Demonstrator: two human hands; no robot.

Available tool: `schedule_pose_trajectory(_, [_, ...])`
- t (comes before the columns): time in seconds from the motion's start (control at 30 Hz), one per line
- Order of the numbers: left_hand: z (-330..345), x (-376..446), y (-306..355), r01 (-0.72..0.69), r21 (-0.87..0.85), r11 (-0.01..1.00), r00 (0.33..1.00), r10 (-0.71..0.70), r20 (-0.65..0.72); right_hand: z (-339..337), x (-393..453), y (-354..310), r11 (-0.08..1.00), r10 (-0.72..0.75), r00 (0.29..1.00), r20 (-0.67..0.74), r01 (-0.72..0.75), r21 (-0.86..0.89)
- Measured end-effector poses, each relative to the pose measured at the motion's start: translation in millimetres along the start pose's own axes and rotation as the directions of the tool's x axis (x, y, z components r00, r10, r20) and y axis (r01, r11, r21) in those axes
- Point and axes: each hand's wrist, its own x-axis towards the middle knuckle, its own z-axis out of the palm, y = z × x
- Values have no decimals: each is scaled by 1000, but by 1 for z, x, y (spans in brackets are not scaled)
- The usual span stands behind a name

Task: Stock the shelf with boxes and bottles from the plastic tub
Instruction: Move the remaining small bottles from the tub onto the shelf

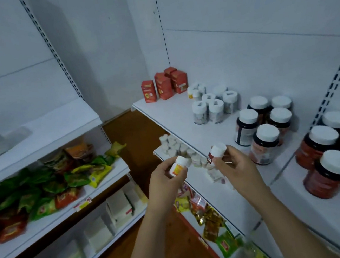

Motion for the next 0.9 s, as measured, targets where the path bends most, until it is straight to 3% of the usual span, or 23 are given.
schedule_pose_trajectory(0.27, [-7,145,-2,-35,-48,998,999,36,16,44,121,29,997,50,997,-64,-54,-61])
schedule_pose_trajectory(0.47, [4,242,-10,-92,52,994,992,87,92,65,165,70,969,57,986,-159,-93,-229])
schedule_pose_trajectory(0.73, [30,346,-16,-269,117,956,934,229,276,73,175,84,908,65,977,-202,-142,-395])
schedule_pose_trajectory(0.9, [50,397,-13,-442,160,882,874,385,296,75,176,88,880,-9,961,-277,-124,-458])
